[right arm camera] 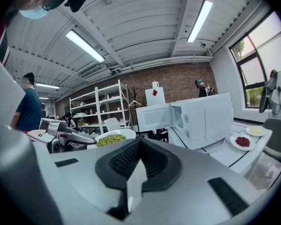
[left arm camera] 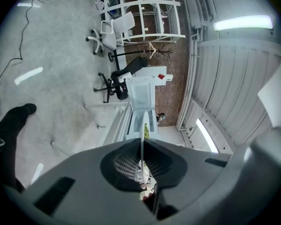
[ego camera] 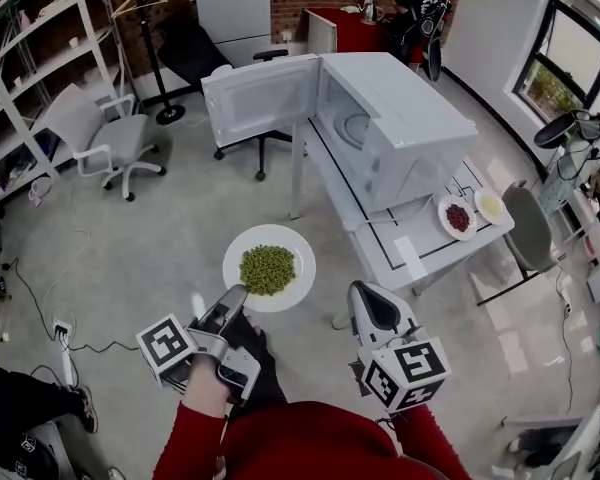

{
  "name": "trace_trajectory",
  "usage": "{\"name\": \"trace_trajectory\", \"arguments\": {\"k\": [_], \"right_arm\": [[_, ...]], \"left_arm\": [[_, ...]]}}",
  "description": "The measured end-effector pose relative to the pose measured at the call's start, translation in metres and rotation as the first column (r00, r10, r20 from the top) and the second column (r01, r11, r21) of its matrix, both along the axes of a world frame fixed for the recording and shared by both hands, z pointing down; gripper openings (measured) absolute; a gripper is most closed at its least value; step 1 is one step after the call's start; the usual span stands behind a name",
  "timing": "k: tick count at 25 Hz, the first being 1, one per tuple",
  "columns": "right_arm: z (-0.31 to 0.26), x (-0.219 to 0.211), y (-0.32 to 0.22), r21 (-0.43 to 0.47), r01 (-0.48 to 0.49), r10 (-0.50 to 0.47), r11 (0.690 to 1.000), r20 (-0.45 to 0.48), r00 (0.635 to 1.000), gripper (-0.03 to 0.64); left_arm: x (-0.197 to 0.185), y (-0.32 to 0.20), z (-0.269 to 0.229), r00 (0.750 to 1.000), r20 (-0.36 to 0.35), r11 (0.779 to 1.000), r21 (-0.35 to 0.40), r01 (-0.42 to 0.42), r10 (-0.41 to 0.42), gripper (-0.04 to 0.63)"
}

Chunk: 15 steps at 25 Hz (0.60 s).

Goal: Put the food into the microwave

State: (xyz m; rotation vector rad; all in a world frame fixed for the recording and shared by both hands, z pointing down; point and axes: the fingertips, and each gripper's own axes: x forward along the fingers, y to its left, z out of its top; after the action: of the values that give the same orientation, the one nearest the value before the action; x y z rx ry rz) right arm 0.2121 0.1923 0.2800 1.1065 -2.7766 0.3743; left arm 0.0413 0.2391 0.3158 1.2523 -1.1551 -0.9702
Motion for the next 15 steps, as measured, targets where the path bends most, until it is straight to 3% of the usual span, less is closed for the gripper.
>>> {"name": "trace_trajectory", "arguments": {"k": [15], "right_arm": [[-0.009,-0.139,-0.138,-0.065,-0.139,0.135,0.988,-0.059,0.989,0.014]], "left_arm": [[-0.126,-0.159,-0.015,0.984,-0.013,0.984,-0.021,-0.177,0.177,0.020]]}}
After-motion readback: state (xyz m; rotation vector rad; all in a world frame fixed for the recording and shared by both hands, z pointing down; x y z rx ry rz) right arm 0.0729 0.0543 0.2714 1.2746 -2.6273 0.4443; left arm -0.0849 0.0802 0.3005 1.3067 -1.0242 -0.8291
